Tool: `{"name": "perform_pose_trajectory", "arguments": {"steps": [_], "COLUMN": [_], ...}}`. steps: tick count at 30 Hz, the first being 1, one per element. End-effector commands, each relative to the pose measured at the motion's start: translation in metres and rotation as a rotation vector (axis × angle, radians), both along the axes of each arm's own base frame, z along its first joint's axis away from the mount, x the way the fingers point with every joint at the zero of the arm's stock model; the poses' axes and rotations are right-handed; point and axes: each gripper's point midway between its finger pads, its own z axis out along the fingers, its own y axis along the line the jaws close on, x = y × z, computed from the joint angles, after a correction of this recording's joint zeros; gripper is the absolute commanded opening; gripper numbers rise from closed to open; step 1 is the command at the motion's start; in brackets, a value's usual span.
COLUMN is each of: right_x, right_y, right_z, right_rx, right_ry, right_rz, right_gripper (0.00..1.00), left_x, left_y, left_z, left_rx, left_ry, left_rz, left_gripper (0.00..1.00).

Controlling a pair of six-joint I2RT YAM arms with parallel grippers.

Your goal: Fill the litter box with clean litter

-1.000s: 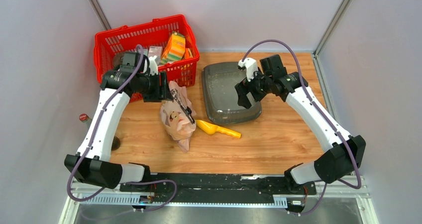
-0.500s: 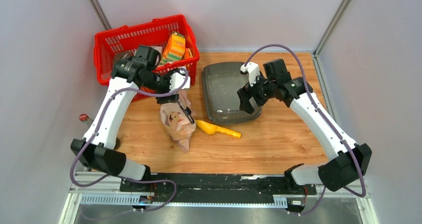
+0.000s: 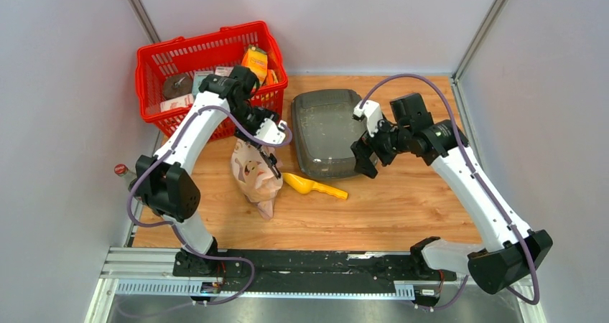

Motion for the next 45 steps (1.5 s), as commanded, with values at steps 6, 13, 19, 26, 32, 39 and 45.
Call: {"name": "perform_pose_trajectory", "arguments": {"steps": [6,13,19,26,32,39,45], "right_x": [0.024,0.013,0.023,0.037,0.054,0.047,0.021], "right_y": [-0.011,-0.001,0.012,0.043,0.064,0.096,0.132], "right_z": [0.039,0.024,0.028,0.044,0.050,0.060,0.055], "right_rx": [-0.025,0.008,0.043,0.111,0.161,0.189,0.179], "right_ry": [-0.128,-0.076,-0.041,-0.026,0.009,-0.013,-0.056], "right_rz": [-0.104,-0.032,-0.019,0.077,0.077,0.189,0.407], "right_gripper": [1.00,1.00,1.00,0.98,0.96,0.96,0.95], "left_x": [-0.056,-0.081,-0.111,-0.114,-0.113,-0.119,-0.125], "left_y": [0.040,0.050,0.060,0.038,0.017,0.027,0.027], "left_z": [-0.033,-0.040,-0.045,-0.008,0.047,0.051,0.004], "left_rx": [0.215,0.246,0.256,-0.047,-0.317,-0.358,-0.383], "left_ry": [0.223,0.330,0.411,0.410,0.421,0.437,0.441], "left_rz": [-0.109,-0.065,0.047,0.464,0.788,1.042,1.070], "left_gripper": [0.64,0.43,0.09,0.00,0.00,0.00,0.00]}}
